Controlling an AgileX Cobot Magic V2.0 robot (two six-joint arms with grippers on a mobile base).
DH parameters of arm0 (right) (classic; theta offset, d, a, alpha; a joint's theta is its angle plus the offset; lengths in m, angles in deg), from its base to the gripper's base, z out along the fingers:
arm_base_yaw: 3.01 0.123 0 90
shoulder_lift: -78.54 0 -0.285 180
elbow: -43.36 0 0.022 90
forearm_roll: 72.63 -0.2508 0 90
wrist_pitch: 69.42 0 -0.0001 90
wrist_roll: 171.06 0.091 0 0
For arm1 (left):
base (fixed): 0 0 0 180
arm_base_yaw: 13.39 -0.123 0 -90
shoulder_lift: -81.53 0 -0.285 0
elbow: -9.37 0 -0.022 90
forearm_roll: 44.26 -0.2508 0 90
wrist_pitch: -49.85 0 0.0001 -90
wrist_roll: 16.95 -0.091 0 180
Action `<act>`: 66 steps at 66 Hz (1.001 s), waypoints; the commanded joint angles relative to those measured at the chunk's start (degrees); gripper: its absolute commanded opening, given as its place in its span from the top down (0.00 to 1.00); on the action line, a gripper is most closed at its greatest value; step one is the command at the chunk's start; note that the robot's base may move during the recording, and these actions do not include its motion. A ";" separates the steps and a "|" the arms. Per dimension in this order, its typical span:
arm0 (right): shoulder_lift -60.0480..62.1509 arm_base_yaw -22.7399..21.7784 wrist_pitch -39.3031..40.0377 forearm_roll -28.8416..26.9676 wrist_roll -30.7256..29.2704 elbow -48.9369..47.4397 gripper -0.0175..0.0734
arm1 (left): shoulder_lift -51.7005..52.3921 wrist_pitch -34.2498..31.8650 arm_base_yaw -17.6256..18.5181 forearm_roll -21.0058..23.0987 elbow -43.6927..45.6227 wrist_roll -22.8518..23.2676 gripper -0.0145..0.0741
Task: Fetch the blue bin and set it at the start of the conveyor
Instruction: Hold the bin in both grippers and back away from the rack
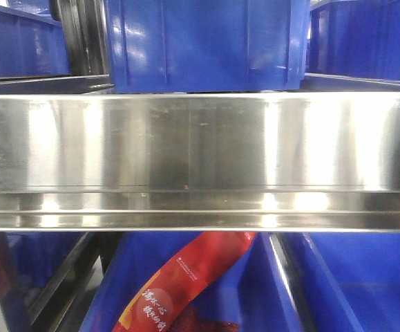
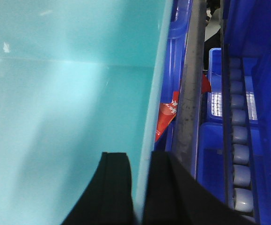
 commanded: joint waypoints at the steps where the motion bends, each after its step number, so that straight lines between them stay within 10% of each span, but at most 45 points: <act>1: 0.69 -0.11 2.36 1.31 -1.00 -0.47 0.98 | 0.98 -1.61 0.29 -0.01 0.71 -1.05 0.96; 66: 0.69 -0.11 2.39 1.31 -1.00 -0.47 0.98 | 0.98 -1.61 0.29 -0.01 0.71 -1.05 0.96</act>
